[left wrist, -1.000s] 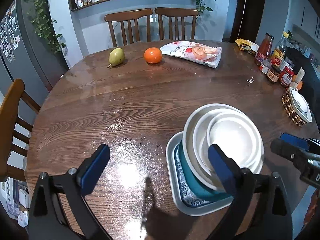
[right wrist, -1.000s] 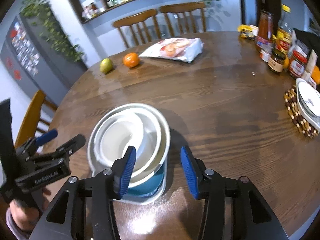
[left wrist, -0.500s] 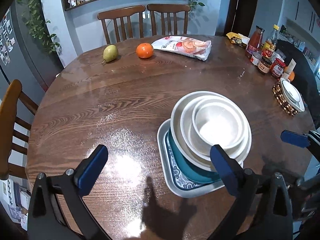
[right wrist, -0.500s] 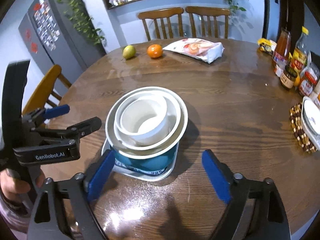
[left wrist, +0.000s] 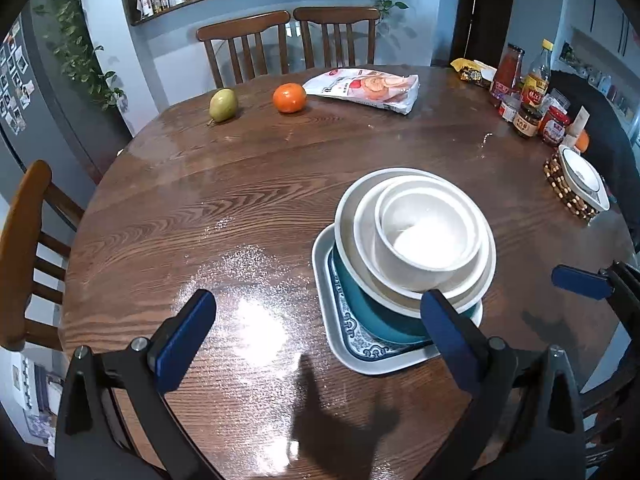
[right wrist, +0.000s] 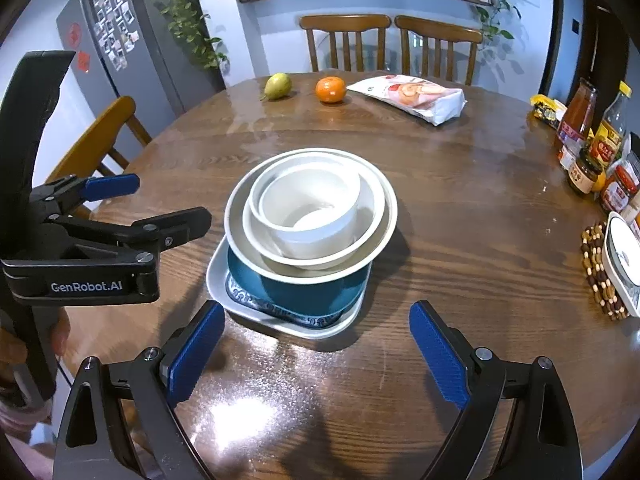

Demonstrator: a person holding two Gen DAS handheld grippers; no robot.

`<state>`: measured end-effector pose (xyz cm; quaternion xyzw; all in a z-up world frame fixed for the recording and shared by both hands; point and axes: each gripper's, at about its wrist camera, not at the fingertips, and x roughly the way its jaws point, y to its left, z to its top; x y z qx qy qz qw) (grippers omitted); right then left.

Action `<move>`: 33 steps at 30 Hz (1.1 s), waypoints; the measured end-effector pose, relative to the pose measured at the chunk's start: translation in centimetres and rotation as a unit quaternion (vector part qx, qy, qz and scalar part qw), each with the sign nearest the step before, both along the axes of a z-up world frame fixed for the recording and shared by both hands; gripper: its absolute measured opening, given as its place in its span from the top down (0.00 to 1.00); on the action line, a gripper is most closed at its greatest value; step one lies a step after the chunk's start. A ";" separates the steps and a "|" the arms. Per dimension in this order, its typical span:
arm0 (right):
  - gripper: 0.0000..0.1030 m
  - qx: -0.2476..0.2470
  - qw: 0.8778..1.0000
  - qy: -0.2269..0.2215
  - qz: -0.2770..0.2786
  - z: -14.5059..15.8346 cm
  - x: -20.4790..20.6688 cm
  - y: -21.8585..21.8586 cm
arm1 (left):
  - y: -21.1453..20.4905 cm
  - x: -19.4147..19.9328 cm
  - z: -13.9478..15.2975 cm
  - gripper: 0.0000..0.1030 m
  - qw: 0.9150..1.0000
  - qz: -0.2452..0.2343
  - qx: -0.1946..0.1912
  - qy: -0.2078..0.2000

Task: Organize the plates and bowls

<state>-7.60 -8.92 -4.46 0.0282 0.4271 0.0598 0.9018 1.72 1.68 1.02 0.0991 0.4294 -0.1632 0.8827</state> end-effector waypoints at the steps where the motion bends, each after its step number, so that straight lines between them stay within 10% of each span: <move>1: 0.09 0.002 1.000 0.000 0.000 0.0 -0.1 0.1 | 0.1 -0.1 0.0 0.01 1.000 0.001 -0.007 0.000; 33: 0.09 0.007 1.000 0.004 -0.015 -0.5 0.3 0.3 | 1.6 -1.5 -0.3 0.01 1.000 0.026 0.006 -0.015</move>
